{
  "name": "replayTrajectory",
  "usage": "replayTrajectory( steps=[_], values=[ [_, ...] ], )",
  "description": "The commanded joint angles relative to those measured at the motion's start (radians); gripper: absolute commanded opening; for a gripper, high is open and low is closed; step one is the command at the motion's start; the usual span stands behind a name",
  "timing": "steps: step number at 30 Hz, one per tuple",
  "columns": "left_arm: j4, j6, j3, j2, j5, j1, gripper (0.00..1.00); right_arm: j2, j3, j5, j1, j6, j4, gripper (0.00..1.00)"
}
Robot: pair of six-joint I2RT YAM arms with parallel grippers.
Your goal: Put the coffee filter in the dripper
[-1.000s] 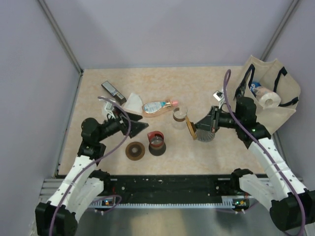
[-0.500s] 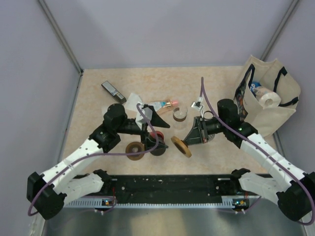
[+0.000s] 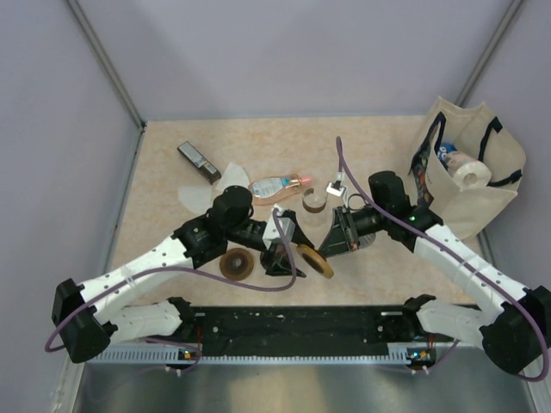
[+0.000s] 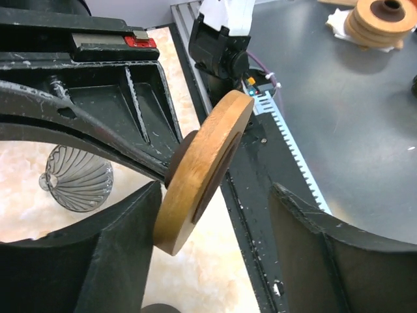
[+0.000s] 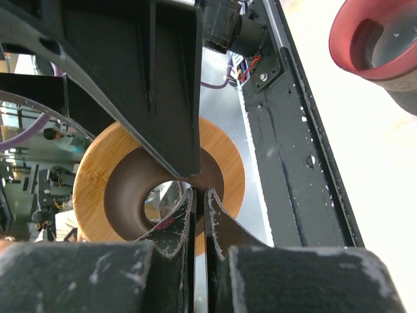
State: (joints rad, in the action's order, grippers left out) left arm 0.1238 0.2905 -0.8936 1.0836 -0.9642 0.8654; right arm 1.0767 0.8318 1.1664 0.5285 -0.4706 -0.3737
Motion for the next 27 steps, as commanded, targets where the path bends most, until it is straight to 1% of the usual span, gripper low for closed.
replayTrajectory(
  steps=[1,2,3,5,7,8,9,11,12,13,16,17,18,20,22,23,25,27],
  values=[
    [0.027,0.042,-0.06,0.033,0.034,0.032,0.62,0.011,0.069,0.0,0.014,0.072,-0.053,0.0],
    [0.034,0.038,-0.071,0.039,0.041,0.038,0.53,0.012,0.07,-0.004,0.014,0.072,-0.053,0.0],
    [0.046,0.042,-0.079,0.047,0.047,0.043,0.47,0.012,0.072,-0.005,0.016,0.072,-0.054,0.0],
    [0.059,0.041,-0.091,0.055,0.048,0.047,0.22,0.009,0.078,-0.019,0.016,0.073,-0.062,0.0],
    [0.057,0.033,-0.096,0.055,0.045,0.049,0.0,0.002,0.087,-0.043,0.014,0.079,-0.073,0.0],
    [0.056,0.027,-0.096,0.053,0.044,0.049,0.0,-0.004,0.093,-0.063,0.016,0.076,-0.08,0.0],
    [0.05,0.012,-0.096,0.053,0.047,0.049,0.0,-0.009,0.098,-0.089,0.015,0.078,-0.09,0.05],
    [0.024,-0.019,-0.09,0.042,0.056,0.049,0.0,-0.021,0.121,-0.146,0.014,0.085,-0.114,0.24],
    [0.008,-0.037,-0.081,0.036,0.062,0.049,0.0,-0.027,0.133,-0.177,0.016,0.101,-0.135,0.32],
    [-0.013,-0.053,-0.071,0.029,0.07,0.049,0.0,-0.034,0.157,-0.213,0.013,0.119,-0.163,0.38],
    [-0.081,-0.108,-0.024,-0.002,0.111,0.049,0.0,-0.066,0.214,-0.362,0.01,0.158,-0.246,0.51],
    [-0.111,-0.132,-0.004,-0.011,0.125,0.049,0.0,-0.086,0.228,-0.455,0.001,0.152,-0.258,0.58],
    [-0.163,-0.157,0.013,-0.019,0.151,0.049,0.0,-0.104,0.228,-0.541,-0.013,0.136,-0.266,0.69],
    [-0.193,-0.209,0.025,-0.033,0.229,0.049,0.0,-0.155,0.227,-0.746,-0.05,0.09,-0.289,0.86],
    [-0.229,-0.287,0.031,-0.044,0.371,0.047,0.0,-0.208,0.216,-0.951,-0.082,0.046,-0.306,0.99],
    [-0.234,-0.357,0.03,-0.048,0.43,0.047,0.0,-0.233,0.208,-1.032,-0.1,0.035,-0.306,0.99],
    [-0.257,-0.448,0.025,-0.051,0.553,0.044,0.0,-0.29,0.19,-1.16,-0.104,0.001,-0.298,0.99],
    [-0.222,-0.506,-0.014,-0.027,0.645,0.035,0.0,-0.342,0.158,-1.22,-0.104,-0.005,-0.268,0.99]
  ],
)
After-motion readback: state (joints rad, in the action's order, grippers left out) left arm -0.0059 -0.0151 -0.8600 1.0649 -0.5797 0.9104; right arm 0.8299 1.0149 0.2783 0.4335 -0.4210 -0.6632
